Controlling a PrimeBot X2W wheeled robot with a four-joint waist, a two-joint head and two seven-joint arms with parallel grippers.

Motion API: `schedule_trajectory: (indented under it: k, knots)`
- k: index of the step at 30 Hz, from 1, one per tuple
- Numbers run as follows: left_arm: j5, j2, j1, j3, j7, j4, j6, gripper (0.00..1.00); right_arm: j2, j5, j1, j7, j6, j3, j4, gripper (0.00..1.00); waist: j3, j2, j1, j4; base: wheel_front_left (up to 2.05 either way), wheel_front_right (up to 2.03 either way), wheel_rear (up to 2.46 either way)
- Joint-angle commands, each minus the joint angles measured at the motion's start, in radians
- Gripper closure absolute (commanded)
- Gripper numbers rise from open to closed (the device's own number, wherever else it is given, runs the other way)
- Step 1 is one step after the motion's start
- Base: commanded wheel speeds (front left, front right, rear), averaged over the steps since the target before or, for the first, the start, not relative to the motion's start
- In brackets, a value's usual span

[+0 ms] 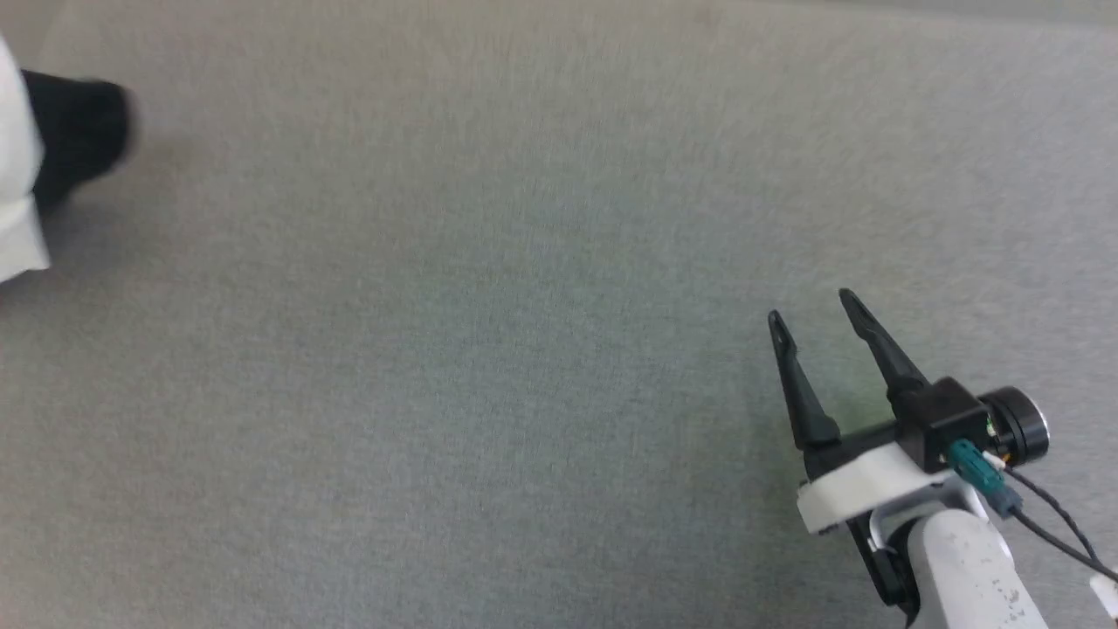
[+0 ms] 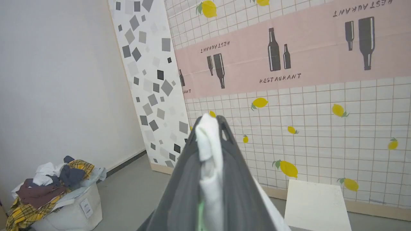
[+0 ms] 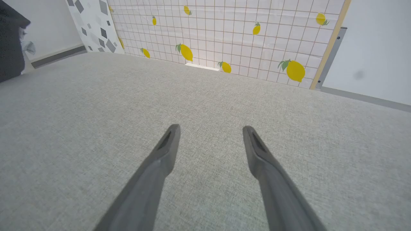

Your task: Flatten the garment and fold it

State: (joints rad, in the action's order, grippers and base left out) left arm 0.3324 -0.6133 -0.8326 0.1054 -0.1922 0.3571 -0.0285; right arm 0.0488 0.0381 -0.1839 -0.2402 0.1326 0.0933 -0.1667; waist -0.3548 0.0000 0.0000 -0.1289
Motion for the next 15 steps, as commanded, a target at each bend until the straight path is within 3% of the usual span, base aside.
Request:
schedule_trajectory:
  k: [1,7,15]
  knots:
    - [-0.013,0.008,-0.032,-0.027,0.014,-0.025,0.012,1.00,0.001,-0.010,0.014,-0.010,-0.002,-0.006,-0.005,0.00,0.192,0.0000,0.0000,0.061,0.00,0.00,0.00]
    - [-0.021,0.097,-0.117,-0.164,0.106,-0.142,0.052,1.00,0.001,-0.025,0.044,-0.014,-0.002,-0.018,-0.017,0.00,0.257,0.0000,0.0000,0.108,0.00,0.00,0.00]
    - [0.037,0.301,-0.187,-0.319,0.187,-0.275,0.075,1.00,0.001,-0.032,0.074,-0.014,-0.002,-0.012,-0.030,0.00,0.298,0.0000,0.0000,0.165,0.00,0.00,0.00]
